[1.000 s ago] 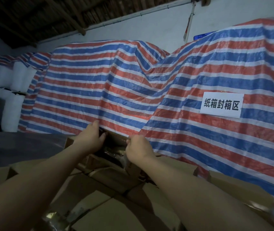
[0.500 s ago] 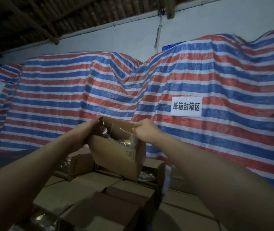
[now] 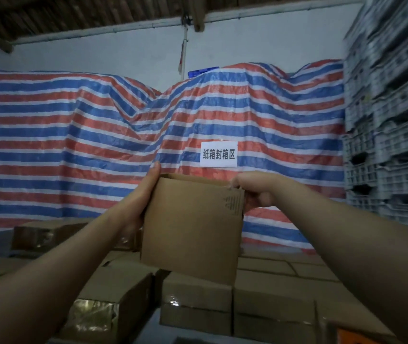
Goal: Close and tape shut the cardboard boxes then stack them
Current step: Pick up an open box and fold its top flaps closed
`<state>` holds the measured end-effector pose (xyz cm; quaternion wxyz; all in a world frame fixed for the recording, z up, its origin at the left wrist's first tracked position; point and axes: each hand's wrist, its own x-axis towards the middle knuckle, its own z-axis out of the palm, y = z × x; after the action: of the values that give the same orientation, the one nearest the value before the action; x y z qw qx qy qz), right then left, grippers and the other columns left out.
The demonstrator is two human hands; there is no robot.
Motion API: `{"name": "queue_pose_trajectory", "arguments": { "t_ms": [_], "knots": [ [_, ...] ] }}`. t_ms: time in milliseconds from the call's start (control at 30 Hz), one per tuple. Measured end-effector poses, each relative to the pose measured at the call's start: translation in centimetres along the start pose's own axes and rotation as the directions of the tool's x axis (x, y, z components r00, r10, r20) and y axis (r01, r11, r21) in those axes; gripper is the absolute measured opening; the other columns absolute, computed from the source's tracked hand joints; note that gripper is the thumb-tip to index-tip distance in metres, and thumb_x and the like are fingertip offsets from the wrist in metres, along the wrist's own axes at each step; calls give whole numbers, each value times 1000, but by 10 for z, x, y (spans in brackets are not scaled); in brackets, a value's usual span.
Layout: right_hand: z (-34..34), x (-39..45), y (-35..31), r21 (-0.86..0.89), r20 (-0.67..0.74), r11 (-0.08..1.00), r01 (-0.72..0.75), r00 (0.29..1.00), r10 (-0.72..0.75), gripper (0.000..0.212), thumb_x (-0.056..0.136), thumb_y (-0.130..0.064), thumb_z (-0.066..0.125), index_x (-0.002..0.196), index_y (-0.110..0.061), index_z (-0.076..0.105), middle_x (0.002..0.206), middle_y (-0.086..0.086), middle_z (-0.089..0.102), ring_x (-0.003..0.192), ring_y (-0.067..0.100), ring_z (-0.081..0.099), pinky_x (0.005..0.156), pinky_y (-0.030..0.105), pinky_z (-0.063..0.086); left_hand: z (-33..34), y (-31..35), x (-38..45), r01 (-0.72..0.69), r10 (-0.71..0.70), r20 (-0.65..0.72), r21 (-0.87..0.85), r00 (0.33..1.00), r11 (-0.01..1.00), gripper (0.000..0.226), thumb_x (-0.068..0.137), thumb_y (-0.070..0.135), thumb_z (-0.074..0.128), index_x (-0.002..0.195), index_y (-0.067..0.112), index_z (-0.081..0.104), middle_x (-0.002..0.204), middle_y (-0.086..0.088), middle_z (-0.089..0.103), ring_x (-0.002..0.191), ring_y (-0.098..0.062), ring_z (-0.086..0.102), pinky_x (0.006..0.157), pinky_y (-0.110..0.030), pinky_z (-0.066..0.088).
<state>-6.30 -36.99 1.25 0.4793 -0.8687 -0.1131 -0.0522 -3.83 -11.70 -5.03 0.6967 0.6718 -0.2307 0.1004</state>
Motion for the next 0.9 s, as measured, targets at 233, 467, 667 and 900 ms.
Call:
{"name": "queue_pose_trajectory", "arguments": {
  "t_ms": [233,467,667,900],
  "knots": [
    [-46,-50,35,118,-92,992,-45,994,56,34,93,-6,44,61,-16,48,51,-1,52,41,12,51,42,24,48,83,-3,-21,12,-9,20,-134,1000,991,61,64,88,54,101,39,58,84,5,75,73,-14,74,50,-29,56],
    [-39,-61,134,245,-103,949,-200,968,230,6,87,-13,62,83,-11,65,67,2,62,55,15,57,54,26,46,130,-77,-46,85,-89,-18,-169,996,982,65,71,82,53,109,31,69,100,-3,76,93,-20,72,86,-41,54],
    [-1,-78,214,403,-131,877,-262,932,339,50,68,-39,77,108,-9,72,96,13,77,92,29,72,79,38,55,147,-142,-70,246,-259,-74,-148,963,958,95,47,88,50,119,29,63,114,-5,70,106,-24,65,101,-49,46],
    [11,-85,218,669,-203,743,-28,955,218,47,75,-51,70,97,-11,81,104,17,76,92,30,76,83,42,52,146,-142,-73,290,-312,-64,-228,948,929,71,58,79,44,101,26,64,92,-8,75,91,-24,67,68,-36,49]
  ]
}}
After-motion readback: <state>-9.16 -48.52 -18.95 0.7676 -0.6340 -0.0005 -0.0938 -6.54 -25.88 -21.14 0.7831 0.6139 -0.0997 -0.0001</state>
